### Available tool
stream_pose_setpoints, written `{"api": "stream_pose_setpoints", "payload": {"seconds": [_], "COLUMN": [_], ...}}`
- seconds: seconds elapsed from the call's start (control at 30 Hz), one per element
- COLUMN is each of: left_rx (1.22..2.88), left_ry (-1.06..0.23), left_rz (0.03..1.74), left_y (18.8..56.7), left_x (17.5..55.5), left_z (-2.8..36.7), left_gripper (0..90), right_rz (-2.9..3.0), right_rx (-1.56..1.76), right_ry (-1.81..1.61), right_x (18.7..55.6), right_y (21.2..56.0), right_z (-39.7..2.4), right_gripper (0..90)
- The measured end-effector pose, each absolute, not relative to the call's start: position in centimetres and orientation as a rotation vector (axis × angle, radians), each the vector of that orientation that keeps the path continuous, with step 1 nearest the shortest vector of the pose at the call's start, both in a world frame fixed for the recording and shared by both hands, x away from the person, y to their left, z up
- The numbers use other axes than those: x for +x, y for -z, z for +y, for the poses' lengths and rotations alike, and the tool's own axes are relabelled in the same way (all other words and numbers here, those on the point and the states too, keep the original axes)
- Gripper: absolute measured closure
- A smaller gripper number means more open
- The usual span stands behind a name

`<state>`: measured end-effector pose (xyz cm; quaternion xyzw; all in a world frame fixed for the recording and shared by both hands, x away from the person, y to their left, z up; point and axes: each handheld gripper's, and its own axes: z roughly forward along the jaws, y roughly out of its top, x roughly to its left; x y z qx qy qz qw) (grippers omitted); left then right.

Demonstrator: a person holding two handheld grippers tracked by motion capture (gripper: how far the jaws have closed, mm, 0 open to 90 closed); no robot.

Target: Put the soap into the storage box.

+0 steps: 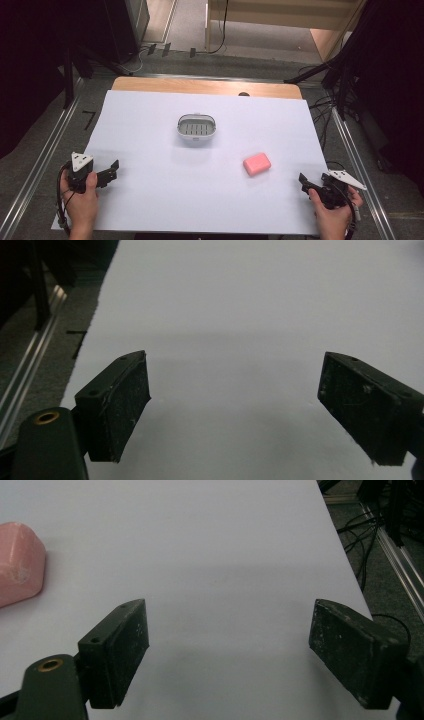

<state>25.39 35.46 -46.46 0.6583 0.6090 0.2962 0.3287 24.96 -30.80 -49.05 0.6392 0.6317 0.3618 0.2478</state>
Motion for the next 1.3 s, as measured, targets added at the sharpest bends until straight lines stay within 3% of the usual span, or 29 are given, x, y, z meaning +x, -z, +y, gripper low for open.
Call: {"api": "stream_pose_setpoints", "payload": {"seconds": [0.63, 0.9, 1.13, 1.3], "left_rx": [1.74, 1.74, 1.74, 1.738], "left_ry": [-0.775, -0.778, -0.781, -0.78], "left_rz": [1.615, 1.591, 1.595, 1.595], "left_y": [46.5, 46.5, 46.5, 46.5], "left_x": [25.6, 25.4, 25.5, 25.5], "left_z": [35.3, 35.3, 35.3, 35.3], "left_gripper": [14.2, 14.1, 14.1, 14.1], "right_rz": [1.926, 2.089, 2.173, 2.203], "right_rx": [1.782, 1.878, 1.917, 1.93], "right_ry": [-0.682, -0.587, -0.579, -0.571], "right_x": [26.8, 28.6, 29.9, 30.4], "right_y": [45.7, 45.7, 45.3, 44.7], "right_z": [-28.9, -28.1, -25.8, -24.6], "right_gripper": [22.1, 14.0, 13.7, 19.7]}}
